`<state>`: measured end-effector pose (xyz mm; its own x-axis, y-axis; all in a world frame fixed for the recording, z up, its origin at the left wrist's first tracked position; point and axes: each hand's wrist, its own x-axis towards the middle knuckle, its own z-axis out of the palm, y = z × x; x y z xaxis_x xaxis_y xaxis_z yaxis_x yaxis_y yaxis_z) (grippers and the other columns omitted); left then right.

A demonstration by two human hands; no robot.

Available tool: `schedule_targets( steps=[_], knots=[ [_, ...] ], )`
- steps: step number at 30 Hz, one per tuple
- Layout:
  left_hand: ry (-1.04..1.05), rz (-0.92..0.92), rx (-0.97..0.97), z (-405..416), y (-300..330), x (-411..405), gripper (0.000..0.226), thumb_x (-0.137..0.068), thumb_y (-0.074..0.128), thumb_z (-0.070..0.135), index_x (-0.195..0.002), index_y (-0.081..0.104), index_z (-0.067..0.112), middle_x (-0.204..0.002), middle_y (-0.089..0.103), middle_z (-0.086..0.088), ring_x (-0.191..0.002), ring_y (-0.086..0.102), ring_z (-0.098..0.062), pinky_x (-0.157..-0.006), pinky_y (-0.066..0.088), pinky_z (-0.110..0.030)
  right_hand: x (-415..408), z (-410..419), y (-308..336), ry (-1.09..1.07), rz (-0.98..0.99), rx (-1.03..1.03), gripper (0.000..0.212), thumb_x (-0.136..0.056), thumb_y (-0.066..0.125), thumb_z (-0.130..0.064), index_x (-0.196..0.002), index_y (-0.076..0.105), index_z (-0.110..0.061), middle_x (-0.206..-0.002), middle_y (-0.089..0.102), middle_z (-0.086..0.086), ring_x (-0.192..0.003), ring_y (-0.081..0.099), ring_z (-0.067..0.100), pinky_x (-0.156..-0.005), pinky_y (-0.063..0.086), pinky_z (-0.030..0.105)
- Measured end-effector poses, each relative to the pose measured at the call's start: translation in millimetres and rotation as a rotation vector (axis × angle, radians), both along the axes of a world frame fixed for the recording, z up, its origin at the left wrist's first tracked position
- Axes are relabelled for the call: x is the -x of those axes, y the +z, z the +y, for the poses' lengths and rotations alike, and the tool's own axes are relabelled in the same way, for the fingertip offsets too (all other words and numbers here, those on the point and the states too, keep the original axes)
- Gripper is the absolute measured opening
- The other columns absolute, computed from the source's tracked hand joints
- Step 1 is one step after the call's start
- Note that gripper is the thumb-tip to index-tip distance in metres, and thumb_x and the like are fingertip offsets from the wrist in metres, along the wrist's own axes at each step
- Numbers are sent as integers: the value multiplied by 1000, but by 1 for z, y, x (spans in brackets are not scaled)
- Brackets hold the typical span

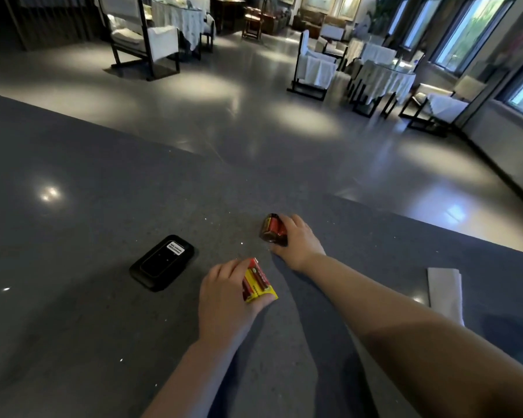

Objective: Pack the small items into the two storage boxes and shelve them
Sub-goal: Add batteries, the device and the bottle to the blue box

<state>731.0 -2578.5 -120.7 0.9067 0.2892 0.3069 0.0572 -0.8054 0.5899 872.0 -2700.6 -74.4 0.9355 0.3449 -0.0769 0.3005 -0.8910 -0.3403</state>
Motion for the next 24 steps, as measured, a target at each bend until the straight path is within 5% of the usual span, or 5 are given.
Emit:
schedule_targets(
  steps=[7,15,24],
  knots=[
    [31,-30,32,-8,-2,-3,61,-54,84,48,-107,67,23,-103,59,4,-96,51,-23,-80,39,-33,37,-25,-1,-142,16,-135,65,-81,73,-41,-133,45,-14,-122,40,4,-114,49,25,-95,46,38],
    [-97,-105,152,-49,42,43,60,-63,82,41,-116,63,22,-114,55,7,-108,48,-18,-91,43,-40,145,-122,32,-239,-100,-401,64,-77,79,-25,-134,48,-20,-120,38,-9,-112,50,11,-95,37,17],
    [-364,-201,274,-185,130,83,64,-62,74,62,-116,59,31,-115,46,19,-110,38,-3,-94,35,-28,264,-274,101,-288,-225,-511,62,-63,83,-35,-119,57,-32,-112,46,-18,-106,49,-6,-89,38,5]
  ],
)
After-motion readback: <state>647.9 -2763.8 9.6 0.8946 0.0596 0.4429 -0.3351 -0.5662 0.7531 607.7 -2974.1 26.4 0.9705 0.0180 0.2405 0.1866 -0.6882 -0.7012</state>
